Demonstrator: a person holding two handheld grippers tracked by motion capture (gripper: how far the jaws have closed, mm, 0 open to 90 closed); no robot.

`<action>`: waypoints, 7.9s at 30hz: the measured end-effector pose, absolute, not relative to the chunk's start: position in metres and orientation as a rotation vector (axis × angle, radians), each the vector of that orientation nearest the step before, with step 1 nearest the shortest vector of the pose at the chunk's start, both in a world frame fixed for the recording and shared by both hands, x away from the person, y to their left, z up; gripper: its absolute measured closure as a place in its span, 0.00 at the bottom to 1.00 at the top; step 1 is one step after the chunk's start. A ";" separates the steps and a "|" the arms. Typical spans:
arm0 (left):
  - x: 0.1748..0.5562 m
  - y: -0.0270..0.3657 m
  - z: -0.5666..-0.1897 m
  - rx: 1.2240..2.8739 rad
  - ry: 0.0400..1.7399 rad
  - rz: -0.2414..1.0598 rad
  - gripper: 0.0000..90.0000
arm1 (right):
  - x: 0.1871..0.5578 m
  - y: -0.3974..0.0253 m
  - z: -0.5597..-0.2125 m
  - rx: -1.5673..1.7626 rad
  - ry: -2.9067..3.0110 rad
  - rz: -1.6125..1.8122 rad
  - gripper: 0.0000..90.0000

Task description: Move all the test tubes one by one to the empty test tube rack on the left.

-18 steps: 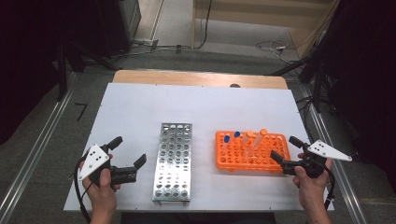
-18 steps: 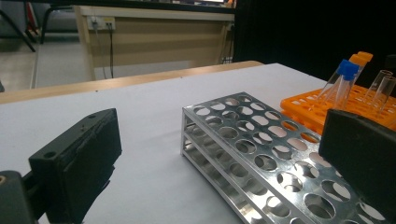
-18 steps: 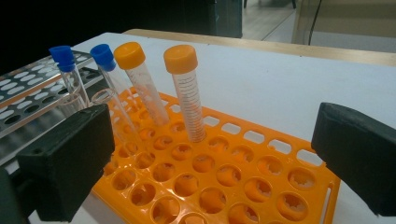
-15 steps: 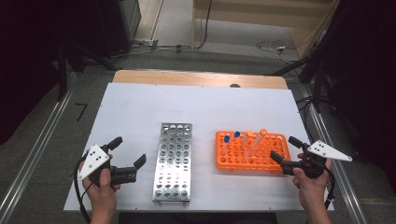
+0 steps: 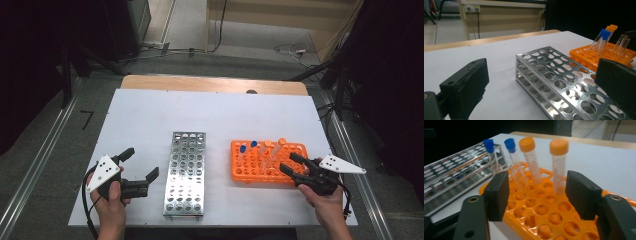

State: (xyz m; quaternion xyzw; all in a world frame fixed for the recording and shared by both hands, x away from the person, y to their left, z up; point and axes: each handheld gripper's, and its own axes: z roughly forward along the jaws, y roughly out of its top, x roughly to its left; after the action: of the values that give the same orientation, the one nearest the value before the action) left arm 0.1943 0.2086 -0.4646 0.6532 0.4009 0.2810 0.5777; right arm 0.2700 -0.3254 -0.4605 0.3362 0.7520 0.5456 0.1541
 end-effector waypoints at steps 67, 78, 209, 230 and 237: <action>0.196 0.202 -0.467 1.558 0.942 0.623 0.00 | 0.270 -0.312 -0.455 0.949 2.236 1.429 0.83; 0.192 0.194 -0.458 1.568 0.909 0.643 0.00 | 0.252 -0.292 -0.447 0.826 2.351 1.483 0.83; 0.328 0.099 -0.421 1.689 0.918 0.562 0.85 | 0.228 -0.268 -0.459 0.690 2.459 1.521 0.00; 0.326 0.094 -0.431 1.857 0.944 0.534 0.85 | 0.229 -0.267 -0.460 0.693 2.450 1.501 0.00; 0.328 0.096 -0.435 1.874 0.969 0.468 0.83 | 0.231 -0.268 -0.461 0.727 2.430 1.493 0.00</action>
State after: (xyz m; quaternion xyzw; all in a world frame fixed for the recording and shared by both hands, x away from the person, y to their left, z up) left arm 0.3277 0.0961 -0.4351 0.7651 0.3956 0.1910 0.4707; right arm 0.2312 -0.2675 -0.4608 0.2457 0.8216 0.5049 0.0989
